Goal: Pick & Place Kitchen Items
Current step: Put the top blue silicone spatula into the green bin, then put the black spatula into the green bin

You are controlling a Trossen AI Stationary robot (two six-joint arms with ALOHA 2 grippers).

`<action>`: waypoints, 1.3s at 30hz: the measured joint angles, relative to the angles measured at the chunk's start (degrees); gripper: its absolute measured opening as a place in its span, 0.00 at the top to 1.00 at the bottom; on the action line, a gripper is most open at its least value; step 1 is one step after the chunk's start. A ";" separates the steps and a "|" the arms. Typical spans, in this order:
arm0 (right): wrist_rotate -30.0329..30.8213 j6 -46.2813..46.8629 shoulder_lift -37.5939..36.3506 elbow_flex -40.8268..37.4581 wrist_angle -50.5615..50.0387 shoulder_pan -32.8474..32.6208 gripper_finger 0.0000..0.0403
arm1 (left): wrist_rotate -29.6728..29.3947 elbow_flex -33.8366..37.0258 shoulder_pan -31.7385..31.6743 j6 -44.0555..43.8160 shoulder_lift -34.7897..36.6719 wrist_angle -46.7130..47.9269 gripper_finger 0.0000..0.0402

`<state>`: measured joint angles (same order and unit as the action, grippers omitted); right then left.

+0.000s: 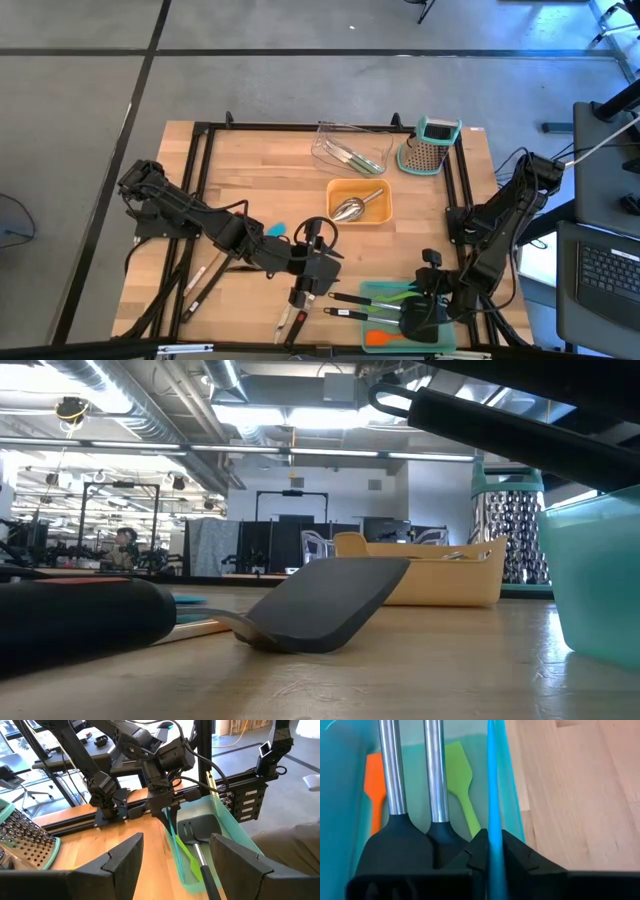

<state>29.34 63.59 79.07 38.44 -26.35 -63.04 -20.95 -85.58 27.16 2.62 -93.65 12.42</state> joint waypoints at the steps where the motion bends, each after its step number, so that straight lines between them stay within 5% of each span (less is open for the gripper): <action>1: 0.00 0.00 0.00 0.00 0.00 0.01 0.89 | 0.00 0.00 0.00 -0.11 0.00 0.22 0.44; 29: -0.92 -6.35 0.00 0.00 0.93 0.04 0.81 | -0.18 0.00 0.00 -0.38 -0.02 1.17 0.44; 39: -0.88 -15.48 0.00 4.44 2.73 0.08 0.81 | -7.05 0.00 0.00 -2.07 -0.02 5.24 0.44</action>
<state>28.46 48.12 79.07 42.87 -23.62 -62.96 -28.00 -85.58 27.16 0.55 -93.67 17.66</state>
